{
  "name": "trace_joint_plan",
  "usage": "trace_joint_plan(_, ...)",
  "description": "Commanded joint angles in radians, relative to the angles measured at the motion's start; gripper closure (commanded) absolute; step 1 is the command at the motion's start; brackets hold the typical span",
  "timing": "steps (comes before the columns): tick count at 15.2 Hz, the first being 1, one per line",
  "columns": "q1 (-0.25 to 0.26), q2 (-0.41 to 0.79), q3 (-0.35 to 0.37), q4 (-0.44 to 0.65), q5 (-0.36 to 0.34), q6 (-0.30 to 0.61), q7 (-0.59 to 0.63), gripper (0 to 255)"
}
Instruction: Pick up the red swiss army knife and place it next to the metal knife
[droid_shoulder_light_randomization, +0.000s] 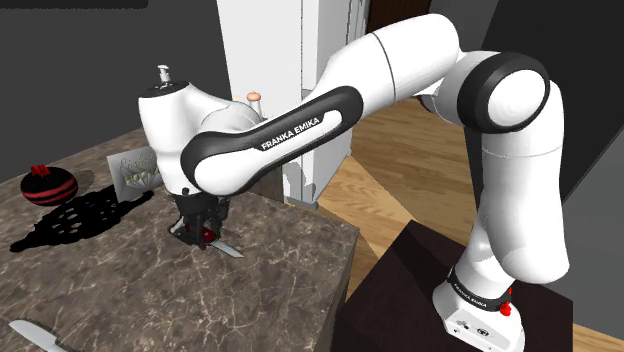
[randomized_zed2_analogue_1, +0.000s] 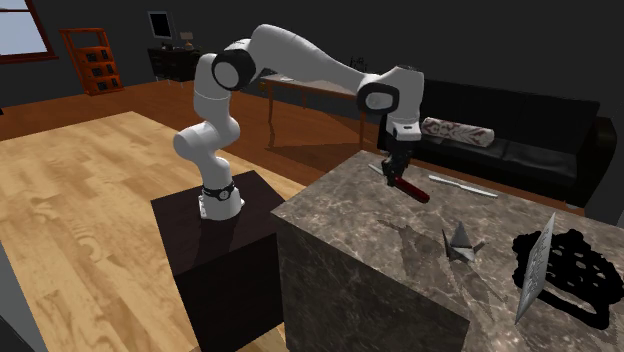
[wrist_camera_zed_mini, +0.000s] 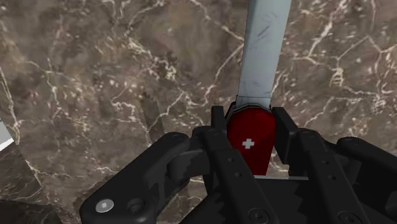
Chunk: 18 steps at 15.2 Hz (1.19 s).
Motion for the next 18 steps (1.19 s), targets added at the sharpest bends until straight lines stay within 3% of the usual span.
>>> trace_joint_plan(1,0.045,0.067,0.002,0.099,-0.026,-0.039,0.041,255)
trace_joint_plan(5,0.15,0.223,-0.004,0.341,-0.075,-0.135,0.104,255)
trace_joint_plan(18,0.146,0.266,-0.019,0.234,-0.097,0.012,0.126,255)
